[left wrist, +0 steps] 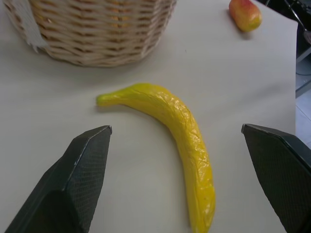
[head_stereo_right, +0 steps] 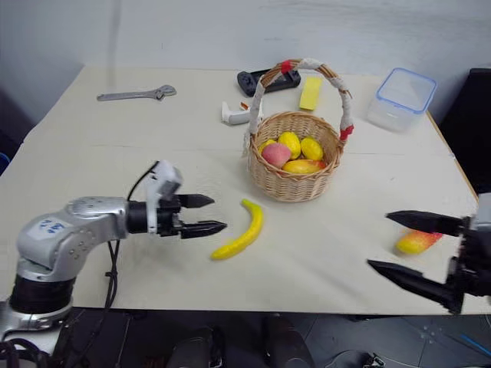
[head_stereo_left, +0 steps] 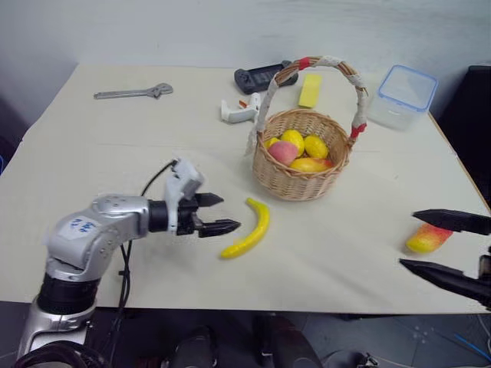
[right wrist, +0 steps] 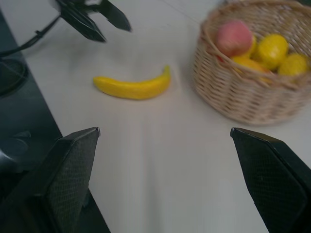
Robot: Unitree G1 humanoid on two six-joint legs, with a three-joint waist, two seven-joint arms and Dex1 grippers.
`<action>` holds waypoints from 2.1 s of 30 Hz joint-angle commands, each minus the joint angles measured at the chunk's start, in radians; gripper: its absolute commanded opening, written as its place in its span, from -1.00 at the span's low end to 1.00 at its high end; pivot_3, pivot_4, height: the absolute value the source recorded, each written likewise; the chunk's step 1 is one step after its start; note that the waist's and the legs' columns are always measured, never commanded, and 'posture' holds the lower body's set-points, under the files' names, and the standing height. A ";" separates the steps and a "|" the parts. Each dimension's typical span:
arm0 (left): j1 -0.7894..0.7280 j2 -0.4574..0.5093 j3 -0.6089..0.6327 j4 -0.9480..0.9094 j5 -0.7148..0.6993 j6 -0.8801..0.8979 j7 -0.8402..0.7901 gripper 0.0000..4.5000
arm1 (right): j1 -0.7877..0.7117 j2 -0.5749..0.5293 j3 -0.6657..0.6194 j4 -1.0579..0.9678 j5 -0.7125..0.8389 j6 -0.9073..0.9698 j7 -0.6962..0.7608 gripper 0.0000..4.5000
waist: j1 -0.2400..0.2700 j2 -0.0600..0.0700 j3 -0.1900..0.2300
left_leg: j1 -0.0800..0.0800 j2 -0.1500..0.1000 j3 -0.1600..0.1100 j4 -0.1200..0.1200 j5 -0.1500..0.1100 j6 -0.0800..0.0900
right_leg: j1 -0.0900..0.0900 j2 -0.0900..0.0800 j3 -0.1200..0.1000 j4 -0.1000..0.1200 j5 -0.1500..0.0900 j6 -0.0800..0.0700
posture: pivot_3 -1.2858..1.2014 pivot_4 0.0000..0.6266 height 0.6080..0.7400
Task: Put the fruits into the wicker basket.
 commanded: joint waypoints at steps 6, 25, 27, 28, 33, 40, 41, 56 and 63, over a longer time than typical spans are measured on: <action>-0.113 -0.067 -0.171 0.075 0.006 0.147 0.048 1.00 | -0.041 -0.052 0.051 -0.120 0.156 -0.003 -0.131 0.98 | 0.001 -0.001 0.000 | -0.001 -0.001 -0.001 0.004 0.000 0.003 | 0.002 -0.001 0.000 -0.001 0.001 0.002 | 0.03 -0.52 1.00; -0.184 -0.070 -0.395 0.253 0.159 0.029 -0.064 -0.41 | 0.075 0.020 -0.001 -0.162 0.149 -0.060 -0.160 1.00 | 0.009 -0.001 0.000 | -0.001 -0.001 -0.001 0.003 -0.001 0.005 | 0.002 -0.002 0.000 -0.002 0.001 0.002 | 0.03 -0.52 1.00; -0.180 -0.056 -0.394 0.251 0.167 0.023 -0.075 -0.68 | 0.080 0.019 0.001 -0.159 0.146 -0.067 -0.159 1.00 | 0.009 -0.001 0.000 | -0.001 -0.001 -0.001 0.003 -0.003 0.008 | 0.002 -0.002 0.000 -0.002 0.001 0.002 | 0.03 -0.52 1.00; -0.178 -0.043 -0.396 0.249 0.174 0.016 -0.083 -0.75 | 0.082 0.019 0.002 -0.156 0.142 -0.070 -0.157 1.00 | 0.008 -0.001 0.000 | -0.001 -0.001 -0.001 0.003 -0.003 0.008 | 0.002 -0.002 0.000 -0.001 0.001 0.002 | 0.03 -0.52 1.00; -0.178 0.100 -0.363 0.294 0.227 -0.073 -0.141 -0.77 | 0.066 0.010 0.015 -0.127 0.132 -0.082 -0.161 1.00 | -0.003 -0.001 0.000 | 0.000 0.000 -0.001 0.003 -0.003 0.009 | 0.002 -0.001 0.000 -0.001 0.001 0.001 | 0.03 -0.52 1.00; -0.211 0.314 -0.244 0.288 0.197 -0.340 -0.440 -0.77 | 0.022 -0.014 0.048 -0.091 0.127 -0.081 -0.194 1.00 | 0.002 -0.001 0.000 | -0.002 0.000 -0.001 0.002 -0.002 0.009 | 0.000 -0.002 -0.001 -0.002 0.000 -0.002 | 0.03 -0.52 1.00; -0.233 0.311 -0.238 0.296 0.202 -0.366 -0.460 -0.77 | 0.014 -0.016 0.055 -0.090 0.130 -0.080 -0.205 1.00 | 0.007 -0.001 0.000 | -0.002 0.000 -0.001 0.002 -0.002 0.009 | 0.001 -0.002 -0.001 -0.003 0.000 -0.002 | 0.03 -0.52 1.00; -0.819 -0.293 -0.263 0.751 0.251 -0.124 -0.228 -0.77 | -0.046 -0.008 0.112 -0.122 0.212 -0.079 -0.376 1.00 | 0.024 0.000 0.000 | -0.014 -0.003 -0.004 0.005 -0.005 0.008 | -0.005 -0.004 -0.004 -0.006 -0.003 0.007 | 0.03 -0.52 1.00; -0.920 -0.434 -0.314 0.994 0.403 -0.319 -0.161 -0.77 | -0.054 -0.015 0.110 -0.122 0.235 -0.087 -0.416 1.00 | 0.027 0.000 0.000 | -0.020 -0.003 -0.004 0.006 -0.002 0.003 | -0.015 -0.002 -0.004 0.001 -0.004 0.006 | 0.03 -0.52 1.00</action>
